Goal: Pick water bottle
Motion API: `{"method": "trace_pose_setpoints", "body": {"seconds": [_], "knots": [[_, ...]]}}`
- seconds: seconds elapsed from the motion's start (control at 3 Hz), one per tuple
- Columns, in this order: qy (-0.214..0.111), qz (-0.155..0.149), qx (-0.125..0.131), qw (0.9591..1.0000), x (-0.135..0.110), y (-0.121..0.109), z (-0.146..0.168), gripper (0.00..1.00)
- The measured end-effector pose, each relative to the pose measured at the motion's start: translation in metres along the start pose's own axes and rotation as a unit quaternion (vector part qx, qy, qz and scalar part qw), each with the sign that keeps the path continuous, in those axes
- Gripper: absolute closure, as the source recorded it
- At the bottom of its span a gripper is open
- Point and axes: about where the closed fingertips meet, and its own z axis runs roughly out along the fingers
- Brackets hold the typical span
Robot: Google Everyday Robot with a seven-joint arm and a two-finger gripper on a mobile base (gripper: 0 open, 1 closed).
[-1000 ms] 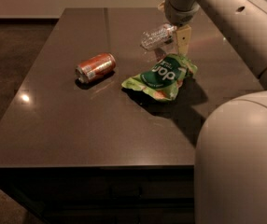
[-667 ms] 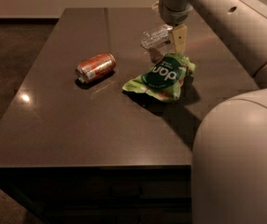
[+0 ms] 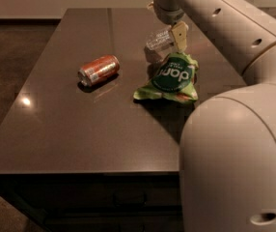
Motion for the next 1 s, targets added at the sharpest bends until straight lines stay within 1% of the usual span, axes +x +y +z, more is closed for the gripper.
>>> {"method": "trace_pose_setpoints", "body": {"seconds": [0.33,0.67,1.0], "knots": [[0.008,-0.037,-0.01,0.9992,-0.002,-0.008,0.01,0.0],[0.01,-0.073,-0.023,0.997,-0.006,-0.014,0.021,0.0],[0.011,-0.108,-0.036,0.9934,-0.012,-0.02,0.034,0.0]]}}
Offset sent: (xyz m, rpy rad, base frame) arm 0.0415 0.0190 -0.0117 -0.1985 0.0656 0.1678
